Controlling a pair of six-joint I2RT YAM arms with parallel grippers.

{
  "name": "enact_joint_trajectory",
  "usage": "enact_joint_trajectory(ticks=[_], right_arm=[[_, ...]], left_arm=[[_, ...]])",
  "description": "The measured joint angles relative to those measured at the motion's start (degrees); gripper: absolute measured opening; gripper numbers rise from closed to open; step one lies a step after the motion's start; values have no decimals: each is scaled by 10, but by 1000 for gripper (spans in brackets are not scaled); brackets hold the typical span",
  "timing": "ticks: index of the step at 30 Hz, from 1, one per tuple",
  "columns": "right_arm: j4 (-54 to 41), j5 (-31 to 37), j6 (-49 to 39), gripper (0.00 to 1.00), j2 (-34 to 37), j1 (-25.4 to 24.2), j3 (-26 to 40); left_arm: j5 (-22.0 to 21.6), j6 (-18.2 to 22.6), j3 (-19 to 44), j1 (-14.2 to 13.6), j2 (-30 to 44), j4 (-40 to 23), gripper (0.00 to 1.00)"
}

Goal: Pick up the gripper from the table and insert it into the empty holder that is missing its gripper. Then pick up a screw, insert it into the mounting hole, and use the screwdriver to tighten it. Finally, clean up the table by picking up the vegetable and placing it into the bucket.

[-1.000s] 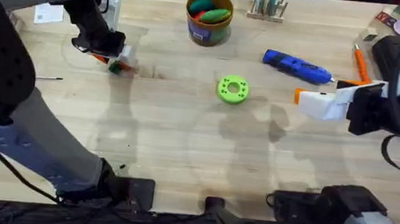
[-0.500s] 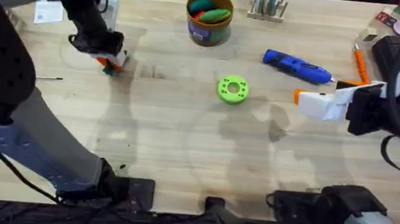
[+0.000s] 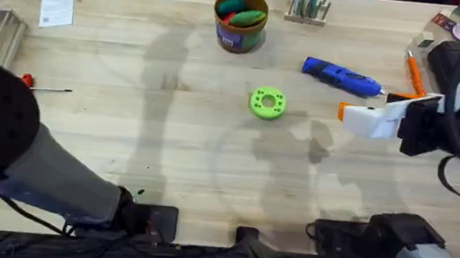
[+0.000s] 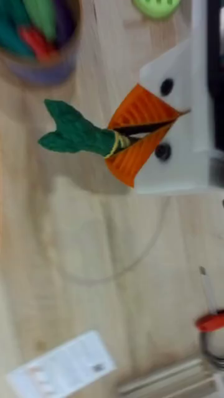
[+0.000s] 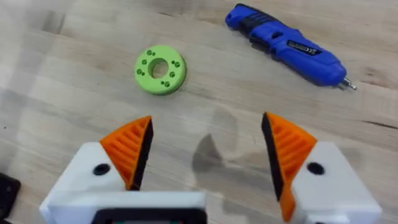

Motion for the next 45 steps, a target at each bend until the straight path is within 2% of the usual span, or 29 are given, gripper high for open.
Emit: enact_joint_trajectory(ticks=[6, 10, 20, 28, 29, 30, 34, 35, 39, 45], right_arm=[[0, 0, 0, 985, 0, 0, 0], [0, 0, 0, 985, 0, 0, 0], [0, 0, 0, 985, 0, 0, 0], [0, 0, 0, 985, 0, 0, 0], [0, 0, 0, 985, 0, 0, 0], [0, 0, 0, 985, 0, 0, 0], [0, 0, 0, 985, 0, 0, 0], [0, 0, 0, 985, 0, 0, 0], [0, 0, 0, 985, 0, 0, 0], [0, 0, 0, 984, 0, 0, 0]], left_arm=[[10, -11, 20, -114, 0, 59, 16], [14, -30, 20, -162, 17, 110, 16], [20, -55, 20, -208, 124, 188, 14], [21, -58, 20, -212, 167, 191, 14], [21, -57, 20, -212, 166, 191, 106], [21, -58, 20, -211, 166, 192, 239], [21, -58, 20, -211, 161, 174, 878], [21, -61, 20, -210, 159, 161, 958], [21, -68, 20, -203, 136, 106, 985], [5, -76, 20, -185, 46, 14, 986]])
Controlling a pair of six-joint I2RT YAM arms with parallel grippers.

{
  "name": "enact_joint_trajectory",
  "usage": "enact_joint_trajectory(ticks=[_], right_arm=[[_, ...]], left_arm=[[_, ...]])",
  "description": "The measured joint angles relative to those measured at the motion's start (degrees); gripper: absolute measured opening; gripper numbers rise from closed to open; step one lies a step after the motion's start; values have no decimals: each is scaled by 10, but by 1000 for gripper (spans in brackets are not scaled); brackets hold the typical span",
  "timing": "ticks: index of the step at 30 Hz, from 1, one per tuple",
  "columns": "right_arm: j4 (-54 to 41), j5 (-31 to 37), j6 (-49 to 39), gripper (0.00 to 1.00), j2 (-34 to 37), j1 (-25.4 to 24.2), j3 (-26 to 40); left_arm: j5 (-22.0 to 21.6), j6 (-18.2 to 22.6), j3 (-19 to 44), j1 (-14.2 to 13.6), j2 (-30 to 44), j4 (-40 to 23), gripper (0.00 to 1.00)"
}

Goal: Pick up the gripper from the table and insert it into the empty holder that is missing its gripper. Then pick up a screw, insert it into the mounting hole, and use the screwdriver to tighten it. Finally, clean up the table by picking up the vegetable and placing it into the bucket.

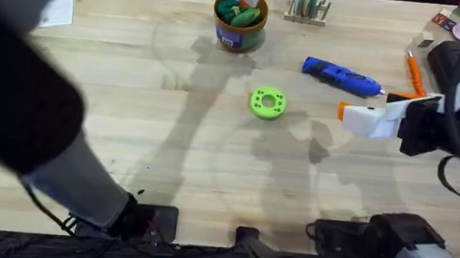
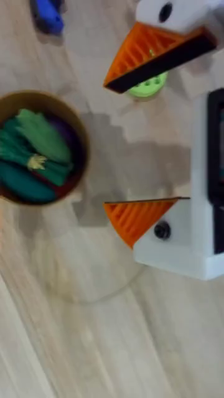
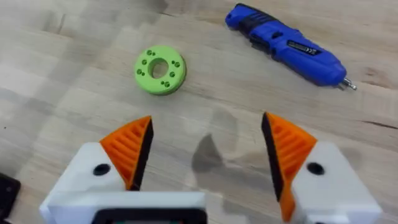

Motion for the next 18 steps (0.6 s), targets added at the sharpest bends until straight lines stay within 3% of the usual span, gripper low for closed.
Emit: enact_joint_trajectory(ticks=[4, 7, 18], right_arm=[[0, 0, 0, 984, 0, 0, 0], [0, 0, 0, 983, 0, 0, 0], [0, 0, 0, 985, 0, 0, 0]], left_arm=[[-19, -1, -1, -1, -66, -68, 987], [-27, -3, -28, -3, -111, -74, 988], [-30, -31, -350, -3, -353, -39, 986]])
